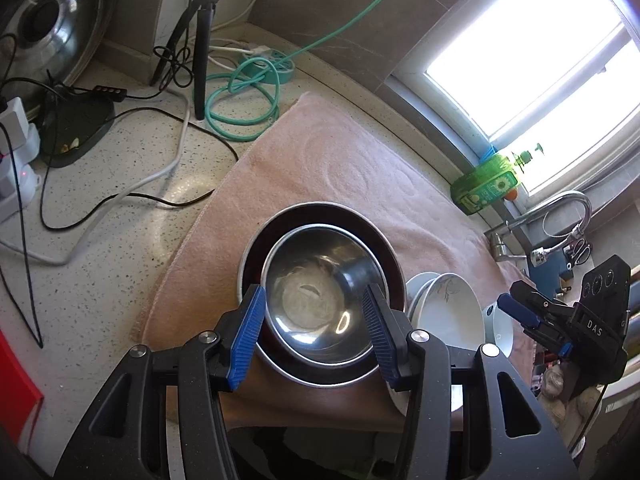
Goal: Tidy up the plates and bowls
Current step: 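Move the right gripper to the pale blue-white ceramic bowl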
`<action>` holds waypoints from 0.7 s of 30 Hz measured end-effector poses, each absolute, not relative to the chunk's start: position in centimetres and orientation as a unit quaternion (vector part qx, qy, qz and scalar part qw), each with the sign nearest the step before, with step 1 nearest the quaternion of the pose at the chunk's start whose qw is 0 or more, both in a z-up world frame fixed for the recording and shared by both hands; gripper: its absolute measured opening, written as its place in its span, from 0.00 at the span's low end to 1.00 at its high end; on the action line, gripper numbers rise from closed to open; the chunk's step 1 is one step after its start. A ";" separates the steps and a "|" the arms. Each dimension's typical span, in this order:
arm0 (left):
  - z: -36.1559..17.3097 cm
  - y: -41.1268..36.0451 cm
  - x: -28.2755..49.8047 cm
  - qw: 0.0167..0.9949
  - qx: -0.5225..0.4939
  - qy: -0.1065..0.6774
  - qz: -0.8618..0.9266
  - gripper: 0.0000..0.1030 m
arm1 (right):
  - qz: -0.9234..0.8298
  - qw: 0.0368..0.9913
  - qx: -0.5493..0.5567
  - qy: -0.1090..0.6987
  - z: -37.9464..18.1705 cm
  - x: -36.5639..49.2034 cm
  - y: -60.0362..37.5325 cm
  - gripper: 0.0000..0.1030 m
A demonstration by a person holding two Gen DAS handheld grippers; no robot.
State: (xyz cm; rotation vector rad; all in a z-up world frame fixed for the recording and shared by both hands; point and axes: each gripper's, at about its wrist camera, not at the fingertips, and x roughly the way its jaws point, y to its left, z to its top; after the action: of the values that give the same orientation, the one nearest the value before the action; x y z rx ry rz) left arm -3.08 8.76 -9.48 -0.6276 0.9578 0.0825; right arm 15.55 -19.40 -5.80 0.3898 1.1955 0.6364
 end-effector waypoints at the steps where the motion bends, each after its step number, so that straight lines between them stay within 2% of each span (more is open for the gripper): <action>1: -9.4 8.4 -2.9 0.841 -0.295 0.453 0.035 0.47 | 0.289 0.765 0.179 0.548 -5.6 15.6 -20.0 0.48; 21: -8.7 -4.3 1.8 0.844 -0.244 0.470 -0.085 0.47 | 0.186 0.807 0.198 0.525 -5.0 15.0 -34.5 0.48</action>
State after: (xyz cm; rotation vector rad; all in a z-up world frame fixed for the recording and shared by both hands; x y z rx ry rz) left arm 1.81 -4.27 -8.67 -0.5150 0.9923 -0.1789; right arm 15.00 -34.47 -5.03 0.4230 1.1225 0.3986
